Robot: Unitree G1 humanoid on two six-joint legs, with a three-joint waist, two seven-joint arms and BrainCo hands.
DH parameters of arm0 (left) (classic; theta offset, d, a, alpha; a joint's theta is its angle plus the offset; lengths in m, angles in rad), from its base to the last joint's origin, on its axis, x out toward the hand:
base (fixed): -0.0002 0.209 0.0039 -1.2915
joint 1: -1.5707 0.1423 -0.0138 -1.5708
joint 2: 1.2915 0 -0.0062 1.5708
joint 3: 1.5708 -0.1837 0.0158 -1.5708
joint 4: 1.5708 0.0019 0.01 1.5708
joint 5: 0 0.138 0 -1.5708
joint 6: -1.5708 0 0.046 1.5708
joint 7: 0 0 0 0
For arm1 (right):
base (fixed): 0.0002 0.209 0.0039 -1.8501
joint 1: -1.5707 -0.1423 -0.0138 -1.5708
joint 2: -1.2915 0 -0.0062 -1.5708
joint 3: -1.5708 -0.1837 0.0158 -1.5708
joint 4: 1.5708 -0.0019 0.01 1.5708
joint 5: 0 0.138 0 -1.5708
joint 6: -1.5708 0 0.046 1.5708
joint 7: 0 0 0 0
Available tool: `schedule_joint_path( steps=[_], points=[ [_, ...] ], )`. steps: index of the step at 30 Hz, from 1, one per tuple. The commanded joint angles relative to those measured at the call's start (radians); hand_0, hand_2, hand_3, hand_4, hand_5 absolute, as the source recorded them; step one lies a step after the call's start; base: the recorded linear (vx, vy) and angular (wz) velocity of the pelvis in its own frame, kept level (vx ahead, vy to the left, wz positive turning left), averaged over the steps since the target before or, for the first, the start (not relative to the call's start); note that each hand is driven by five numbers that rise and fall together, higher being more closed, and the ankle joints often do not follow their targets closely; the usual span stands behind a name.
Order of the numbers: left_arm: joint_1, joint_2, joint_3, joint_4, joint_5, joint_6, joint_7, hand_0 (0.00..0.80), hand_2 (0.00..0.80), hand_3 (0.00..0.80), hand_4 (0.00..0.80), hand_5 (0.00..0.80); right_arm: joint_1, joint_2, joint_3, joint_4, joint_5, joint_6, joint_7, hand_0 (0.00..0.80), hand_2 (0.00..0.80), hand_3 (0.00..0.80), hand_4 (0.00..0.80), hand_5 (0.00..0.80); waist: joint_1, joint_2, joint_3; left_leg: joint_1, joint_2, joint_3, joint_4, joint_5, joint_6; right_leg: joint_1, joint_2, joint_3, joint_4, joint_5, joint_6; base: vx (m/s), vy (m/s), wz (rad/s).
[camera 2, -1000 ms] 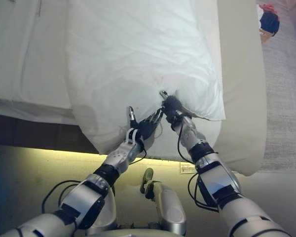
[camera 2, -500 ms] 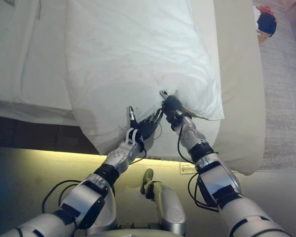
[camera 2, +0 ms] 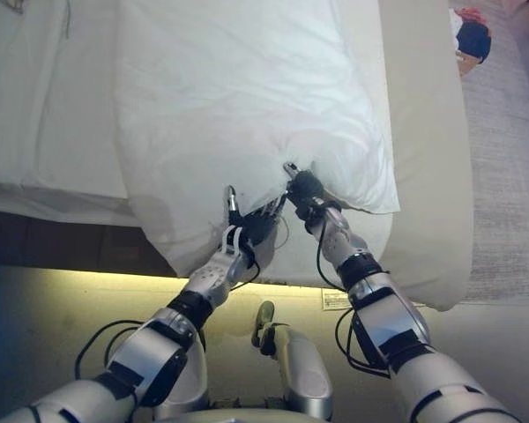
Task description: Make the bed neatly
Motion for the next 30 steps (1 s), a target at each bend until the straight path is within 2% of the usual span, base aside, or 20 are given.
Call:
schedule_joint_path(
  steps=[1, 16, 17, 18, 24, 30],
  points=[
    [-0.141, -0.054, 0.017, -0.049, -0.025, 0.004, -0.045, 0.800, 0.800, 0.800, 0.800, 0.800, -0.063, -0.019, -0.020, -0.072, -0.013, -0.023, 0.042, 0.800, 0.800, 0.800, 0.800, 0.800, -0.015, 0.043, -0.029, 0.007, -0.019, -0.023, -0.013, 0.010, 0.035, 0.044, -0.074, -0.003, -0.031, 0.040, 0.086, 0.000, 0.000, 0.00],
    [-0.142, -0.038, 0.039, -0.033, -0.025, 0.028, -0.052, 0.800, 0.800, 0.800, 0.800, 0.800, -0.057, -0.020, -0.019, -0.032, -0.062, 0.008, 0.003, 0.800, 0.800, 0.800, 0.800, 0.800, -0.010, 0.055, -0.039, 0.018, -0.029, -0.025, -0.009, 0.004, 0.035, 0.051, -0.088, -0.004, -0.024, 0.034, 0.093, 0.002, 0.011, 0.00],
    [-0.141, -0.038, 0.037, -0.032, -0.025, 0.027, -0.052, 0.800, 0.800, 0.800, 0.800, 0.800, -0.056, -0.021, -0.020, -0.024, -0.078, 0.024, -0.015, 0.264, 0.264, 0.264, 0.264, 0.264, -0.009, 0.056, -0.040, 0.020, -0.030, -0.025, -0.009, 0.003, 0.036, 0.052, -0.090, -0.004, -0.025, 0.035, 0.094, 0.007, 0.032, 0.00],
    [-0.141, -0.038, 0.037, -0.032, -0.025, 0.028, -0.053, 0.800, 0.800, 0.800, 0.800, 0.800, -0.056, -0.024, -0.022, -0.014, -0.097, 0.034, -0.034, 0.000, 0.000, 0.000, 0.000, 0.000, -0.009, 0.057, -0.041, 0.022, -0.031, -0.025, -0.009, 0.002, 0.037, 0.054, -0.091, -0.004, -0.025, 0.035, 0.095, 0.010, 0.032, 0.00],
    [-0.123, -0.005, 0.044, -0.038, -0.025, 0.024, -0.086, 0.800, 0.800, 0.800, 0.800, 0.800, -0.016, -0.032, -0.014, 0.042, -0.162, 0.067, -0.017, 0.000, 0.000, 0.000, 0.000, 0.000, -0.008, 0.070, -0.060, 0.048, -0.042, -0.019, -0.028, 0.003, 0.040, 0.071, -0.102, 0.001, -0.033, 0.035, 0.103, 0.007, 0.067, 0.01],
    [-0.018, 0.055, 0.098, -0.126, -0.025, 0.032, -0.155, 0.800, 0.800, 0.800, 0.800, 0.800, 0.227, -0.014, -0.039, 0.096, -0.218, 0.066, 0.016, 0.000, 0.000, 0.000, 0.000, 0.000, -0.015, 0.117, -0.095, 0.104, -0.065, -0.013, -0.071, 0.003, 0.048, 0.109, -0.115, 0.016, -0.049, 0.020, 0.104, 0.049, 0.139, 0.04]
  ],
)
